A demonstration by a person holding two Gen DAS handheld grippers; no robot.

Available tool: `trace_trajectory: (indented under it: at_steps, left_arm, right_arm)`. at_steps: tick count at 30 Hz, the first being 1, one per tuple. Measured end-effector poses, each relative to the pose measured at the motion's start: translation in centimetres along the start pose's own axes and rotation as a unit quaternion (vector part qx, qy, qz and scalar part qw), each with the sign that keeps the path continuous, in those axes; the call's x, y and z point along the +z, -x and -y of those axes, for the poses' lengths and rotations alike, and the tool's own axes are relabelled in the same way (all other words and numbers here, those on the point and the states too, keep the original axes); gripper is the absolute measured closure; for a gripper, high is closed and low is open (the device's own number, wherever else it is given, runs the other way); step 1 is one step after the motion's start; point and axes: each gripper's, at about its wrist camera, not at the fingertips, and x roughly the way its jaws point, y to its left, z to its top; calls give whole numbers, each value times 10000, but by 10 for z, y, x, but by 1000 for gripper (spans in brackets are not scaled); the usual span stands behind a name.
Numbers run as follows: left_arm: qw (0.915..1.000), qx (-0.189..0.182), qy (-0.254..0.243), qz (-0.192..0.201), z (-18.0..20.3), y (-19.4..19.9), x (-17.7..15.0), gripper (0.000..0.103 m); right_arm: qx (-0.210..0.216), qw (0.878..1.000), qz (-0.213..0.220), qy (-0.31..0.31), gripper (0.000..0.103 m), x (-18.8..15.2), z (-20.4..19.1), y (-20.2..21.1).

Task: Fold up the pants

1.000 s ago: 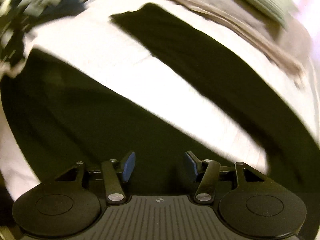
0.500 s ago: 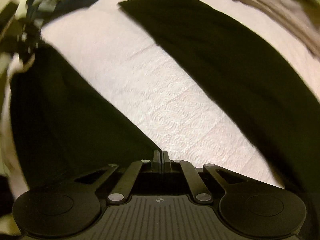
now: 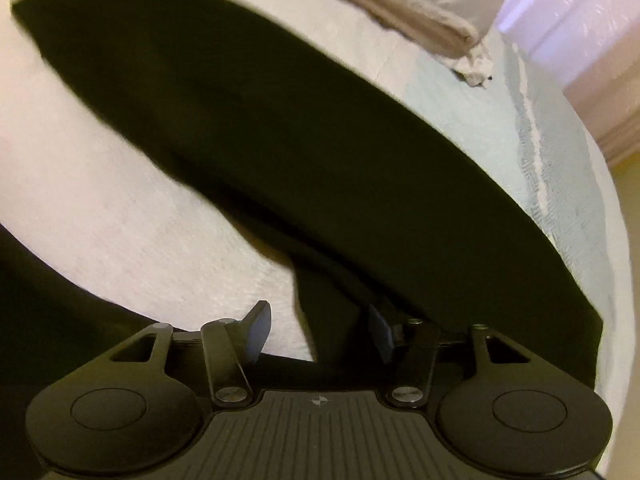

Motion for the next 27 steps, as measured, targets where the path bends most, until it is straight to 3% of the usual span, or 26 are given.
trace_trajectory:
  at_steps: [1, 3, 7, 13, 16, 21, 23, 25, 27]
  left_arm:
    - [10000, -5, -46, 38, 4, -2, 6, 88]
    - [9998, -94, -119, 102, 12, -6, 18, 88]
    - [9984, -363, -288, 313, 32, -11, 43, 87]
    - [9953, -605, -543, 518, 60, -21, 74, 84]
    - [9939, -585, -739, 581, 66, -27, 79, 81]
    - [9893, -401, -1199, 728, 67, -37, 82, 72]
    - [9866, -214, -1391, 822, 67, -44, 82, 70]
    - [9833, -25, -1608, 851, 64, -55, 84, 67]
    - [9767, 296, -1910, 928, 57, -70, 84, 61]
  right_arm:
    - [-7, 10000, 14, -10, 64, 0, 0, -3]
    - [-27, 10000, -41, 71, 103, -6, 2, 4]
    - [106, 9982, -83, 591, 103, -27, -1, 30]
    - [210, 9980, -166, 572, 103, -27, 8, 25]
    - [207, 9986, -320, 374, 103, -33, 7, 26]
    - [22, 9990, -191, 396, 103, -27, 3, 32]
    - [37, 9984, 127, 554, 93, -12, -7, 42]
    - [106, 9961, 429, 760, 62, 1, -18, 46]
    - [181, 9938, 592, 926, 55, 12, -28, 41]
